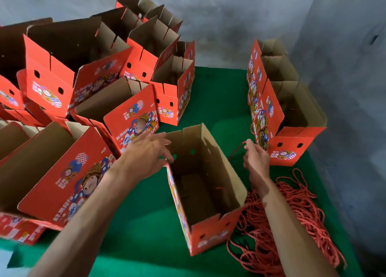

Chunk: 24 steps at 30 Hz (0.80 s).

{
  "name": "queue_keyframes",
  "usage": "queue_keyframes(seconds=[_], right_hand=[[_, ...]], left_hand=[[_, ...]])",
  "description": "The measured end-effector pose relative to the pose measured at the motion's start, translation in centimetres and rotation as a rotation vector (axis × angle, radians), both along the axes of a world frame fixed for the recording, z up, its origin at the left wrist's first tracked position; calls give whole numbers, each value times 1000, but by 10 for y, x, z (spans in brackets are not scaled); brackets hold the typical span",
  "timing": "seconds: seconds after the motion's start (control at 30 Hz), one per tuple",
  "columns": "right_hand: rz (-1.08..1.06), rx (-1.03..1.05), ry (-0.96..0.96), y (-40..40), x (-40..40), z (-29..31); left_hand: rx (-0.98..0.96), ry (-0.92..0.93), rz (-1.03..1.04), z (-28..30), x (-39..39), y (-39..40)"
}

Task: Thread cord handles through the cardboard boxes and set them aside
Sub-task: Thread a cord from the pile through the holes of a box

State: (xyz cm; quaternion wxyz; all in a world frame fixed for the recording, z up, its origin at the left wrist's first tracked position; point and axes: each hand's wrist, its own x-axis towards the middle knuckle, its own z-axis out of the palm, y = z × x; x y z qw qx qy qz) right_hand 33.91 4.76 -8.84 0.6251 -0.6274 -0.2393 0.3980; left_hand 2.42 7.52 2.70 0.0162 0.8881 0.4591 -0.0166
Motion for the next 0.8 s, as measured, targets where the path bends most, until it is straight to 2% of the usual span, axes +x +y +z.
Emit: queue_keyframes(seconds=[0.1,0.17,0.3,0.4,0.47,0.5,0.6,0.67,0.73,0.8], right_hand=[[-80,-31,-3,-14,7,3],[-145,-32,89,-22,18,2],[-287,-16,181,-39,37,-1],[-242,76,472,-53,35,-2],[-178,59,557,-65,29,-4],[-172,16,524,-72,27,-6],[-185,-182,186,-90,20,-17],[-145,-279,42,-95,11,-22],[-63,-276,113,-96,0,-26],[42,-190,310,-96,-12,-28]], left_hand=[[68,-61,-4,-6,17,-6],[92,-50,21,-6,28,-12],[7,-25,65,-3,50,-23],[36,-25,20,-5,69,-33],[61,4,-14,-6,80,-39],[54,11,-24,-6,84,-41],[-40,6,-27,-3,92,-48],[-128,-8,-7,0,95,-51],[-247,-55,23,1,97,-55],[-402,-155,64,-1,101,-59]])
